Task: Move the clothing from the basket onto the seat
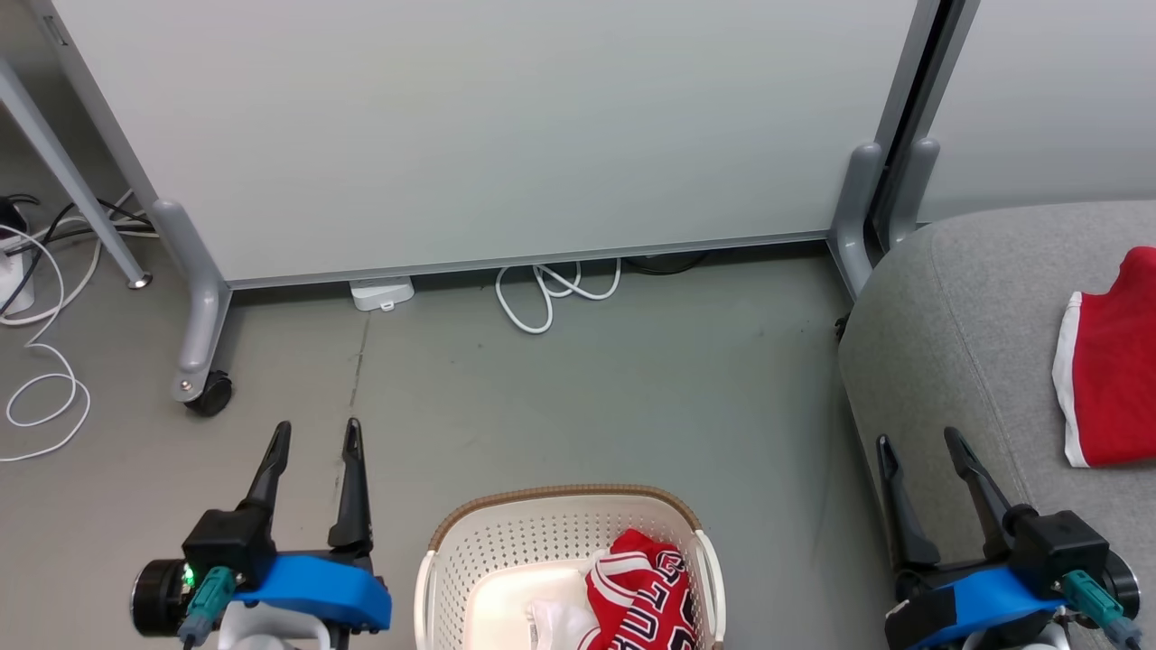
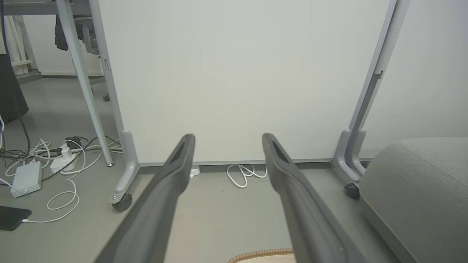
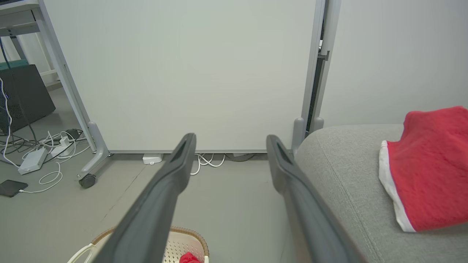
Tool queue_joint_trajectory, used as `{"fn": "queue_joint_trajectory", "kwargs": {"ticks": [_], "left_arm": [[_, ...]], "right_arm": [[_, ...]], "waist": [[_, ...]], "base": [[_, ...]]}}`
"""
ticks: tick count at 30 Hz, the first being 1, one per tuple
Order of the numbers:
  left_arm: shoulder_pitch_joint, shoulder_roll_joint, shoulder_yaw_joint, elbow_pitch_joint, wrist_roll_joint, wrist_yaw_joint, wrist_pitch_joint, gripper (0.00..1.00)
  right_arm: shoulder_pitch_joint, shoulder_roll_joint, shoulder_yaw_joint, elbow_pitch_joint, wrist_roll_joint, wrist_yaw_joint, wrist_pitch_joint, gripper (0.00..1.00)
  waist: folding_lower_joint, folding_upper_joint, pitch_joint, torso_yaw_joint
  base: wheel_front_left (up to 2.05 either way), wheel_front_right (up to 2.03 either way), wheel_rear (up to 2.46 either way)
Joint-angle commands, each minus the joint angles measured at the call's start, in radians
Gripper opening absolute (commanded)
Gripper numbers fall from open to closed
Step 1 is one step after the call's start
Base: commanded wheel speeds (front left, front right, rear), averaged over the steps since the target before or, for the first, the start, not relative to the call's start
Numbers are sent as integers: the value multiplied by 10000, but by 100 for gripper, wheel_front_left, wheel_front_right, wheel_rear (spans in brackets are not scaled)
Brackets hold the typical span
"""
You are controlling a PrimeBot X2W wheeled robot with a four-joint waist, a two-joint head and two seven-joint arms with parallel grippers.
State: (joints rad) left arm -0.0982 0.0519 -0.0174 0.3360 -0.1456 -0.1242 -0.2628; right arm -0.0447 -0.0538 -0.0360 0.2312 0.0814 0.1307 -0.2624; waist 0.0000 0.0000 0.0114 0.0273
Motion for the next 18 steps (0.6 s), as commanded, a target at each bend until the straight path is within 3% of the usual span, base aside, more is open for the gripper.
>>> {"fn": "queue_joint_trajectory", "kwargs": {"ticks": [1, 9, 18], "left_arm": [[-229, -20, -125, 51, 54, -67, -30, 100], [-1335, 30, -1173, 847, -254, -63, -28, 100], [-3263, 509, -2568, 2266, -759, -64, -30, 100]], "right_arm": [[-143, 31, 11, -20, 7, 1, -41, 100], [-655, 27, 81, -236, 40, 1, -39, 100], [-1799, 2, 119, -698, 43, 1, -39, 100]], "waist": [[0, 0, 38, -44], [0, 0, 703, -522], [0, 0, 2434, -1425]], "base": [[0, 0, 0], [0, 0, 0], [0, 0, 0]]}}
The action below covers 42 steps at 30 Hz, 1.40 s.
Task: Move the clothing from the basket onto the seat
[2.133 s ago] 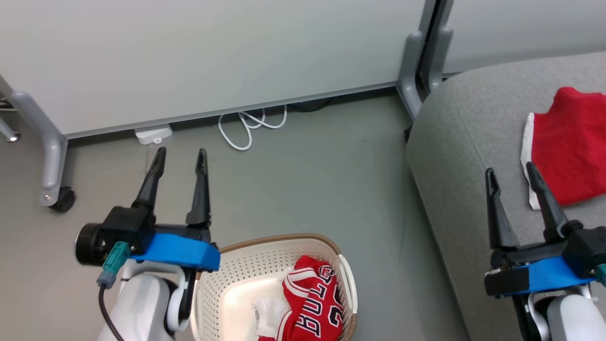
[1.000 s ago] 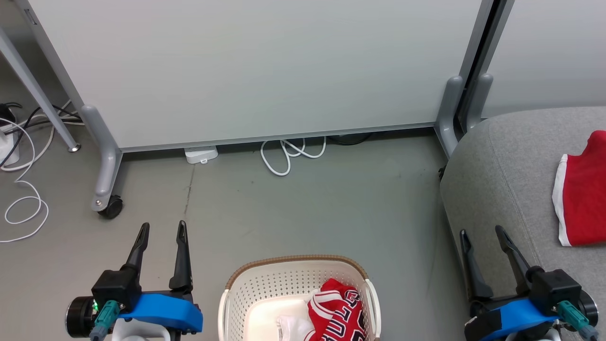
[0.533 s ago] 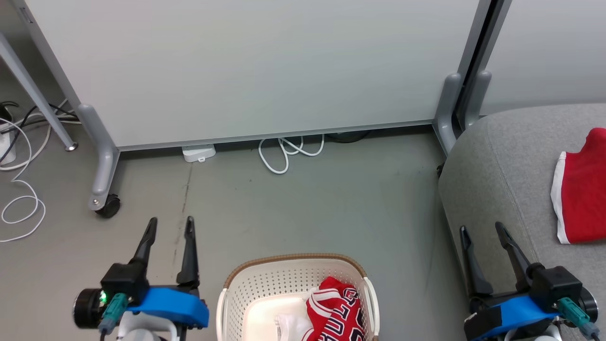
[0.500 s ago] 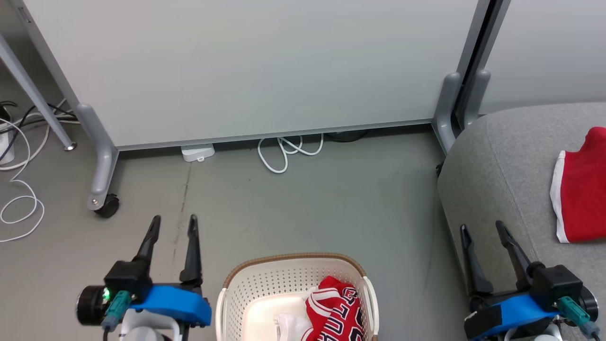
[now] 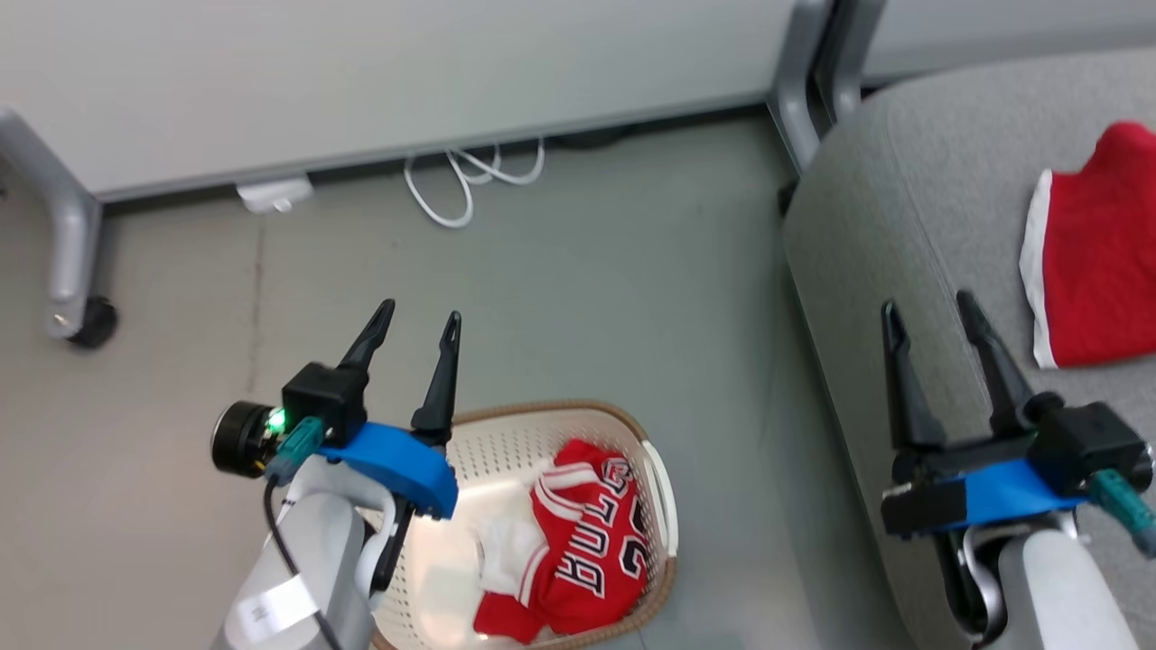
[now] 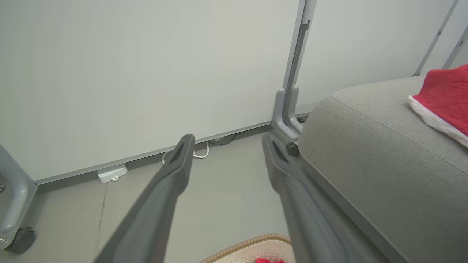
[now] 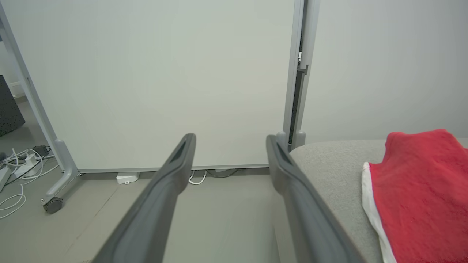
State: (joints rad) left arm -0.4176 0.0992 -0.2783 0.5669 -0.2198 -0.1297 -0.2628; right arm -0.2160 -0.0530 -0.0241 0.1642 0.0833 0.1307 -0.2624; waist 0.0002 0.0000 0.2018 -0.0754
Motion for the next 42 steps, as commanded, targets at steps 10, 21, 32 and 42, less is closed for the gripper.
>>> {"fn": "queue_joint_trajectory", "kwargs": {"ticks": [10, 21, 32, 42], "left_arm": [[-1861, 583, -1919, 2113, -1056, -8, -29, 100], [-3615, 775, -4874, 4143, -2374, -8, 252, 100], [-4481, 1060, -7673, 4293, -4587, -9, 1725, 100], [-5068, 1576, -9448, 4139, -6451, -9, 2706, 100]], "right_arm": [[-1428, 20, 42, -559, 131, 1, -41, 100], [-2252, 35, 247, -925, 138, 1, -39, 100], [-2820, 37, 416, -1295, 160, 1, -41, 100], [-3005, 37, 435, -1641, 229, 1, -41, 100]], "waist": [[-2, 0, 2564, -1136], [-2, 0, 4458, -1338], [-2, 0, 5859, -1590], [-2, 0, 6918, -1827]], "base": [[0, 0, 0], [0, 0, 0], [0, 0, 0], [0, 0, 0]]}}
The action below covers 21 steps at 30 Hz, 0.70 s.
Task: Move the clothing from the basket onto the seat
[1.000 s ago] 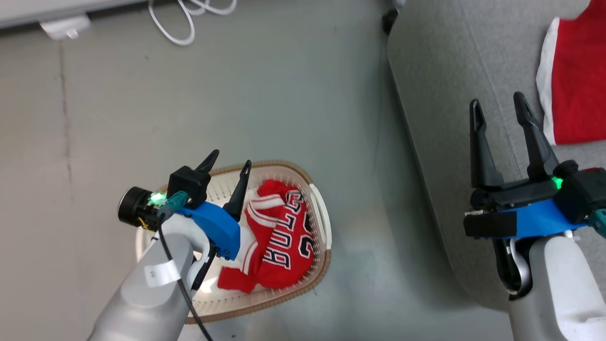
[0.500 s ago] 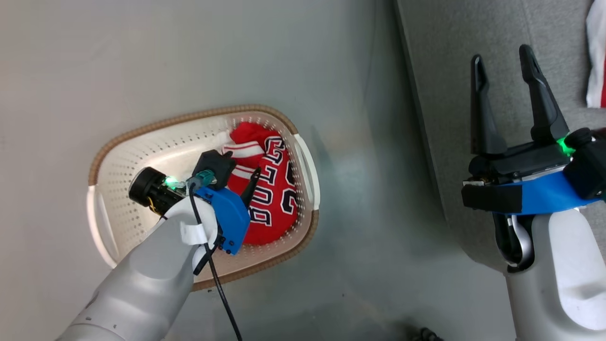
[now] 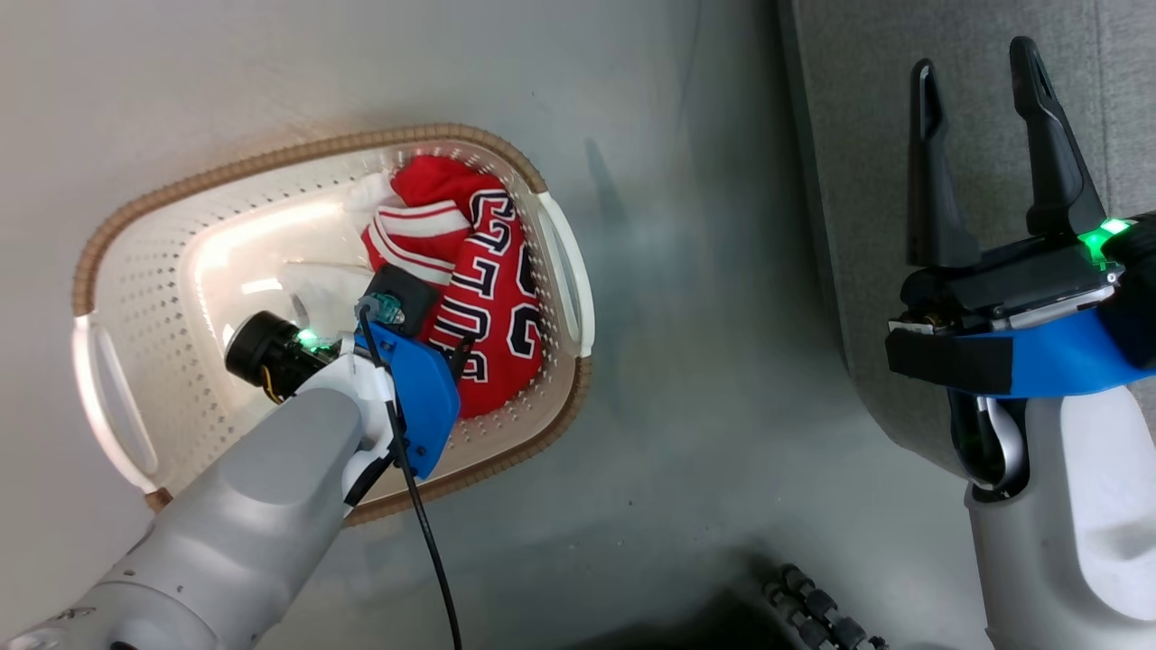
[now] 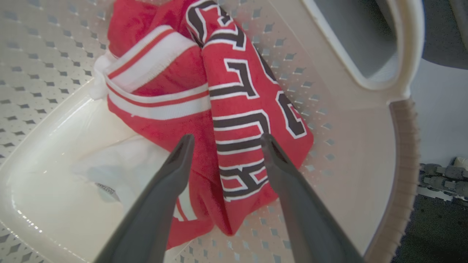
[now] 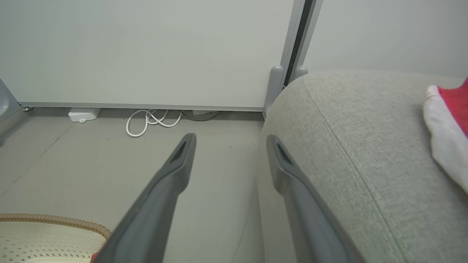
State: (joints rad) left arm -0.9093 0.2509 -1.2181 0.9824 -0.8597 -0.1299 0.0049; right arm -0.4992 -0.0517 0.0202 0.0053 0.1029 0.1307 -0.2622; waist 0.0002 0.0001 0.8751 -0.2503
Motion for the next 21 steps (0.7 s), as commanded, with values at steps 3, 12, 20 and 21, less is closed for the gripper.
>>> {"fn": "queue_joint_trajectory", "kwargs": {"ticks": [3, 12, 20, 21], "left_arm": [[-270, 178, -314, -45, -377, -7, 237, 100], [-510, 165, -590, -39, -924, -7, 347, 100], [-527, -10, -641, -100, -525, -7, 517, 0], [-523, -18, -644, -147, -392, -7, 514, 0]], "right_arm": [[-201, 23, -1, -160, 47, 1, -42, 100], [-276, 24, -73, -424, 50, 1, -42, 100], [-325, 24, -122, -433, 7, 1, -42, 100], [-330, 24, -126, -415, 5, 1, -42, 100]], "waist": [[-2, -1, 471, -138], [-2, -1, 1024, -166], [-2, -1, 1132, -144], [-2, -1, 1120, -138]], "base": [[0, 0, 0], [0, 0, 0], [0, 0, 0], [0, 0, 0]]}}
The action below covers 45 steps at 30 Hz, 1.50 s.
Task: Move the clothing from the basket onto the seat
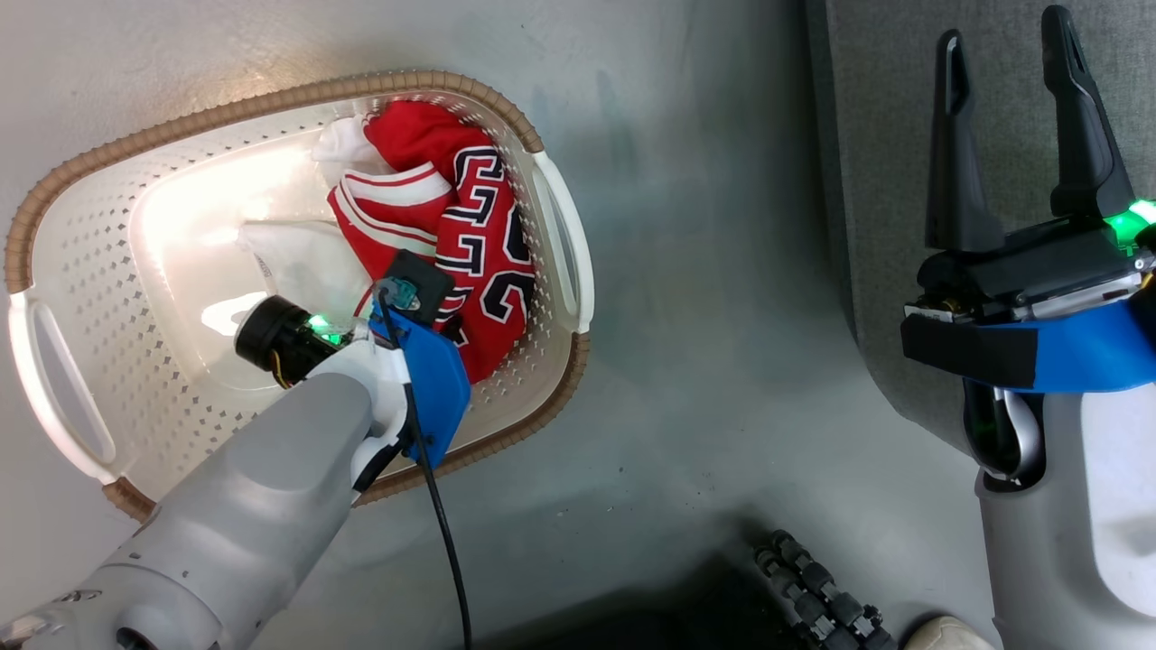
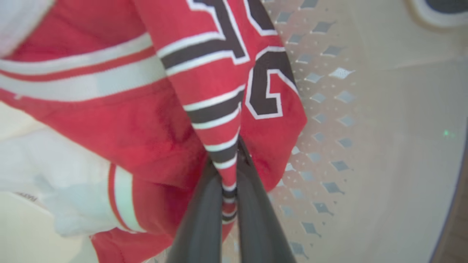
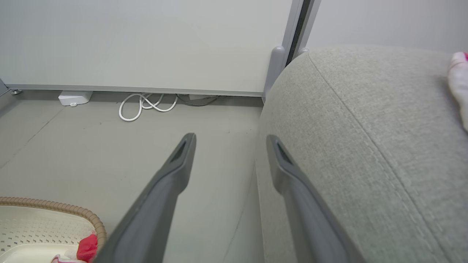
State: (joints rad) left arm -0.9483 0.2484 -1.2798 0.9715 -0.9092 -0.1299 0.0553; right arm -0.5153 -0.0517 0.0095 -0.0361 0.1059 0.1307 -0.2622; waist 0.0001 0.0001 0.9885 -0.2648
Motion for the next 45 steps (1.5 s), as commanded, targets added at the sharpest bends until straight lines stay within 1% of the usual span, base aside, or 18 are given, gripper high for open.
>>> {"fn": "queue_joint_trajectory", "kwargs": {"ticks": [1, 7, 15, 23, 26, 31, 34, 42, 45], "left_arm": [[-123, 1, -28, -67, 164, -7, -39, 0], [-87, -142, -26, -227, 219, -7, -394, 0], [118, -306, -29, -843, 707, -8, -1533, 0], [422, -475, -30, -661, 835, -8, -2715, 0], [490, -513, -28, -564, 798, -8, -2990, 0], [659, -486, -4, -505, 427, -8, -3204, 0], [681, -393, 445, -786, 526, -8, -3225, 0], [1338, -125, 2079, -1492, 1367, -8, -3218, 0], [1637, -193, 2706, -1741, 1614, -8, -3218, 0]], "right_arm": [[-169, 24, -32, 15, -36, 1, -42, 100], [-101, 24, -108, 74, -96, 1, -41, 100], [62, 21, -193, 388, -210, 1, -42, 100], [530, 13, -269, 922, -283, 1, -42, 100], [793, -61, -340, 1128, -273, 1, -41, 100], [1315, -147, -433, 1413, -259, 1, -42, 100], [1662, -164, -487, 1592, -243, 1, -42, 100], [2591, -142, -549, 1889, -191, 1, -41, 100], [2927, -117, -609, 1978, -166, 1, -42, 100]], "waist": [[-1, -1, -39, 23], [-1, -1, -324, 217], [-1, -1, -1284, 768], [-1, -1, -2940, 1287], [-1, -1, -3640, 1472], [-1, -1, -4859, 1727], [-1, -1, -5571, 1844], [-1, -1, -7153, 1991], [-1, -1, -7661, 2016]], "base": [[0, 0, 0], [0, 0, 0], [0, 0, 0], [0, 0, 0], [0, 0, 0], [0, 0, 0], [0, 0, 0], [0, 0, 0], [0, 0, 0]]}}
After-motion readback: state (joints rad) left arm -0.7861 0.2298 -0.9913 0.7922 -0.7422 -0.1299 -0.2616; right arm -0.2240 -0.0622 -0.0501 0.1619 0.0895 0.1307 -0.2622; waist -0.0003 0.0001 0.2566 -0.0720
